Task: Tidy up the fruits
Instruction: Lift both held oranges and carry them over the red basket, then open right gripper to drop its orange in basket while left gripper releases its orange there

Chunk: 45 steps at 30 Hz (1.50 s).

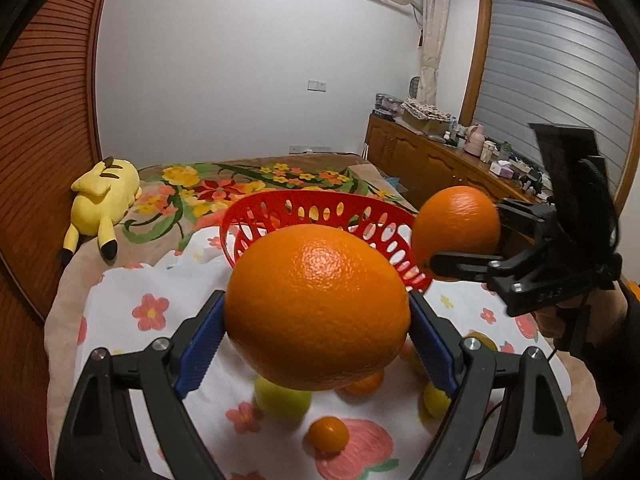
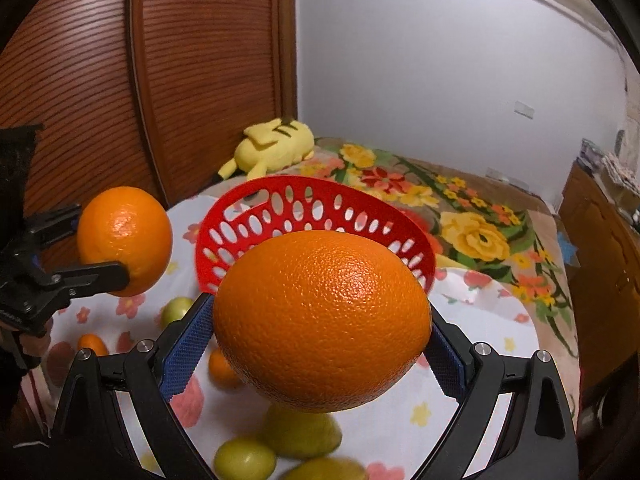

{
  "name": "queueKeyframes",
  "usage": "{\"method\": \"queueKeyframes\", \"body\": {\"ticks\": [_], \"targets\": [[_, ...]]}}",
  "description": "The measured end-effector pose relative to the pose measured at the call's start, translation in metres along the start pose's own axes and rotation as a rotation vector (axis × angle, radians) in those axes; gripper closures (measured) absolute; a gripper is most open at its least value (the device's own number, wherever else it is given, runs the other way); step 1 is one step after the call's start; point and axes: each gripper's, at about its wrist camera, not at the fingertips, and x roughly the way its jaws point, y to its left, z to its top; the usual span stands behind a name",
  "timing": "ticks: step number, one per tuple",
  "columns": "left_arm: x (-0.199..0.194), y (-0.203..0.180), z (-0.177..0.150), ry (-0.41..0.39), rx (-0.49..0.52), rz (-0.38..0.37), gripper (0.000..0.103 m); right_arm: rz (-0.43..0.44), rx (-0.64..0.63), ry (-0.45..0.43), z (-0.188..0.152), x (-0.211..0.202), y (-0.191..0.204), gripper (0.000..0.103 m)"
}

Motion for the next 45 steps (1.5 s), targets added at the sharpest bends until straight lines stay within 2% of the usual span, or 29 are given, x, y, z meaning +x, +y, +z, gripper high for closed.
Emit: {"method": "queueKeyframes", "body": {"ticks": [7, 15, 28, 45], "targets": [[0.016, 0.011, 0.013, 0.009, -0.001, 0.000, 0.016, 0.010, -0.060, 0.110, 0.019, 0.048, -0.008, 0.006], [0.032, 0.022, 0.021, 0.027, 0.001, 0.004, 0.016, 0.042, -0.111, 0.259, 0.023, 0.096, -0.009, 0.006], [0.049, 0.025, 0.025, 0.057, 0.012, 0.008, 0.016, 0.042, -0.250, 0.459, 0.013, 0.137, 0.002, 0.006], [0.051, 0.027, 0.028, 0.058, 0.013, 0.009, 0.016, 0.050, -0.226, 0.560, 0.012, 0.161, 0.006, 0.004]]}}
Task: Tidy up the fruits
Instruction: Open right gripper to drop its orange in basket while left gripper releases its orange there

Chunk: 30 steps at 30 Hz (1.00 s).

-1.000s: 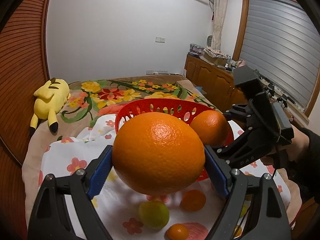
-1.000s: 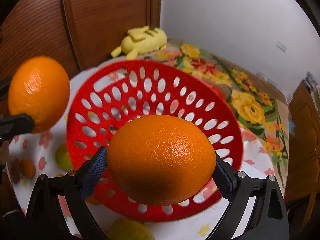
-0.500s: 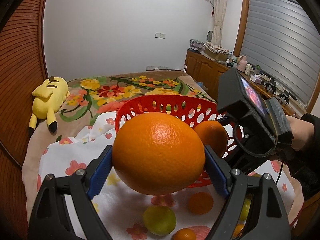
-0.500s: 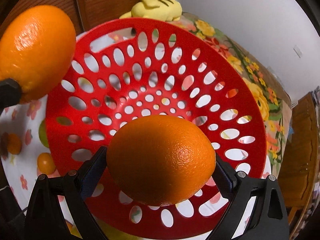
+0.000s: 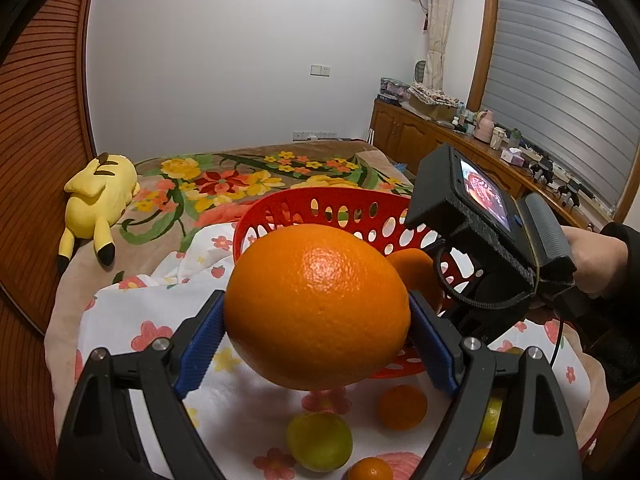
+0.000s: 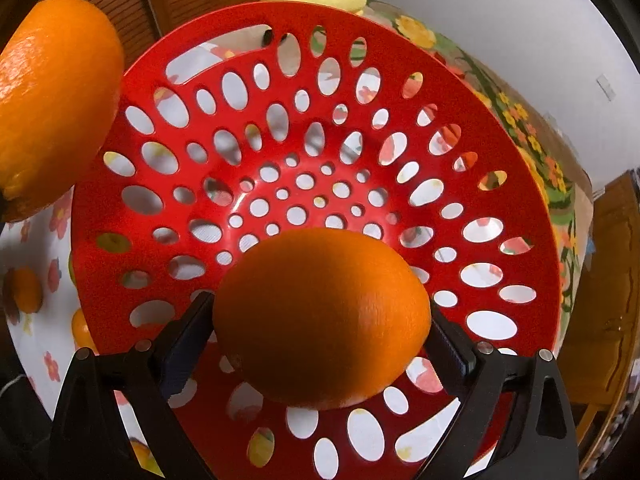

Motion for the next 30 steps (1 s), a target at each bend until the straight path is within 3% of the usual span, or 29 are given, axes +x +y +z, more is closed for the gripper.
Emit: {"method": "queueKeyframes", "body": {"ticks": [10, 21, 30], "targets": [[0.002, 0.000, 0.001, 0.010, 0.004, -0.011, 0.016, -0.013, 0.039, -0.088, 0.003, -0.028, -0.008, 0.000], [0.027, -0.024, 0.006, 0.061, 0.059, -0.026, 0.016, -0.045, 0.128, -0.226, -0.025, -0.073, -0.033, 0.000], [0.053, -0.045, 0.004, 0.128, 0.093, -0.012, 0.016, -0.041, 0.198, -0.279, -0.050, -0.083, -0.057, 0.000]]}}
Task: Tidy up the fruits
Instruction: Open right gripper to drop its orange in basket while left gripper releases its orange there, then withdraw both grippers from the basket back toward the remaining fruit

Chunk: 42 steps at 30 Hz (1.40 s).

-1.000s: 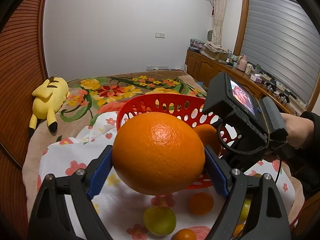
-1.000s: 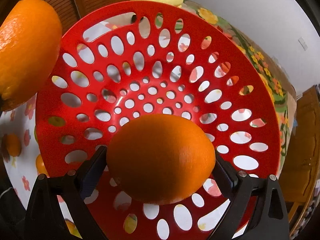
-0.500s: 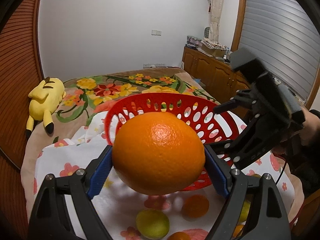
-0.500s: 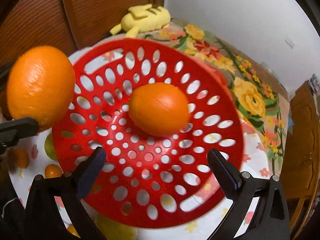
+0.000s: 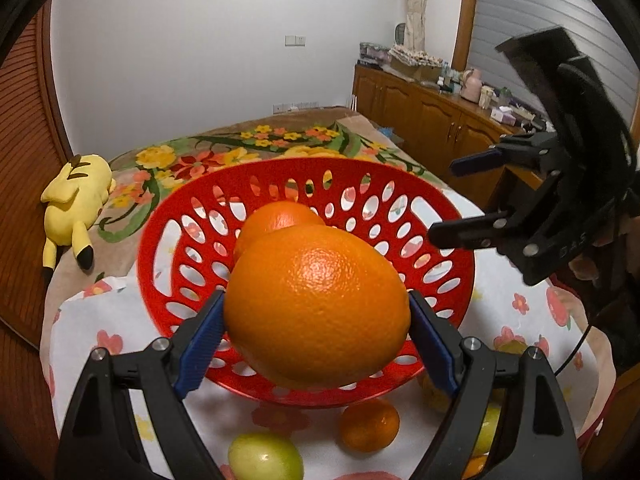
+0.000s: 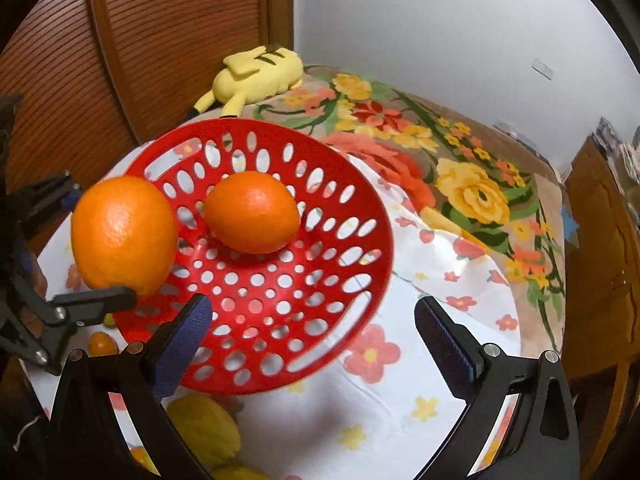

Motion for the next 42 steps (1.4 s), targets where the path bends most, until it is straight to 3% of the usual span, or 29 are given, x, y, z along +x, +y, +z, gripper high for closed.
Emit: {"method": "queueKeyframes", "body": {"ticks": [13, 19, 23, 30, 42], "targets": [[0.030, -0.009, -0.001, 0.101, -0.027, -0.002, 0.016, -0.004, 0.040, -0.040, -0.013, -0.008, -0.017, 0.000], [0.035, -0.012, 0.001, 0.106, -0.027, -0.009, 0.016, -0.004, 0.046, -0.044, -0.017, -0.012, -0.021, 0.000], [0.012, -0.014, 0.014, 0.000, -0.019, 0.010, 0.012, -0.005, 0.052, -0.046, -0.021, -0.014, -0.023, 0.000], [-0.026, -0.009, 0.022, -0.100, -0.026, 0.043, 0.012, -0.001, 0.071, -0.068, -0.027, -0.024, -0.023, 0.000], [-0.078, -0.021, -0.008, -0.166, -0.011, 0.044, 0.012, 0.003, 0.122, -0.191, -0.060, -0.075, 0.009, 0.000]]}}
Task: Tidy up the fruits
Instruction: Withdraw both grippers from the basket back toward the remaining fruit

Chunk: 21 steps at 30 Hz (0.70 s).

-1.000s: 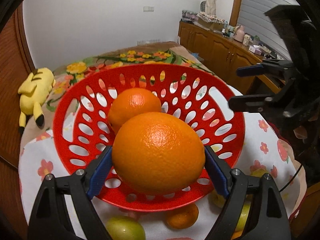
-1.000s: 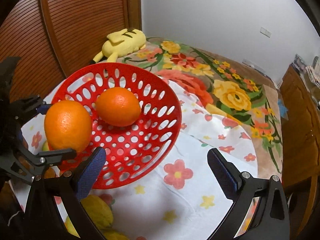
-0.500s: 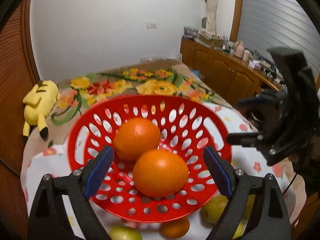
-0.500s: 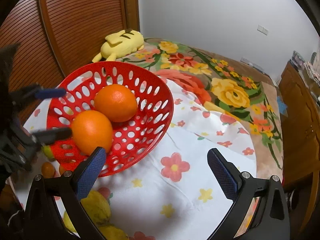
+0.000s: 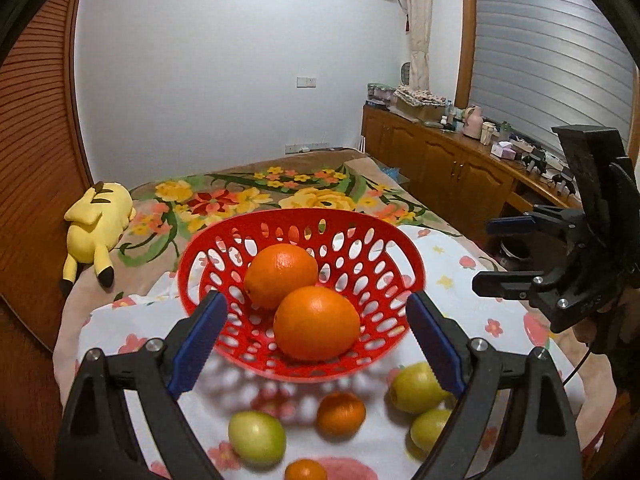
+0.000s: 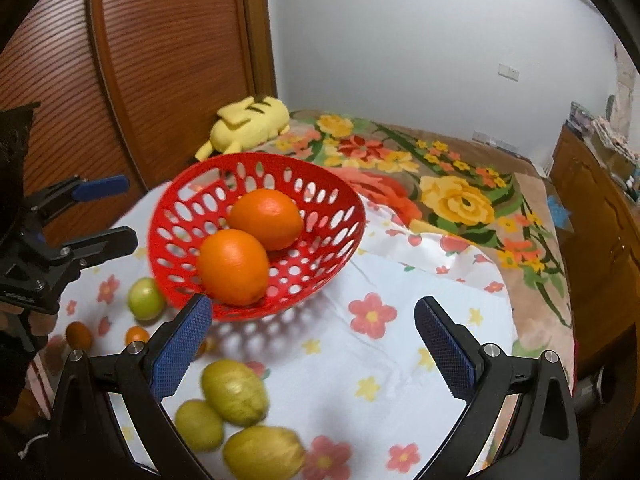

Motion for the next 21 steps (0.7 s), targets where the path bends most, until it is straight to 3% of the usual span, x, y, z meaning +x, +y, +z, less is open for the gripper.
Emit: {"method": "queueKeyframes", "body": {"ticks": [13, 21], "targets": [[-0.058, -0.002, -0.038, -0.053, -0.013, 0.003, 0.011, -0.016, 0.051, -0.082, -0.053, -0.044, 0.045, 0.000], [-0.076, -0.002, -0.072, -0.046, -0.024, 0.011, 0.011, 0.008, 0.135, -0.099, -0.094, -0.051, 0.046, 0.001]]}}
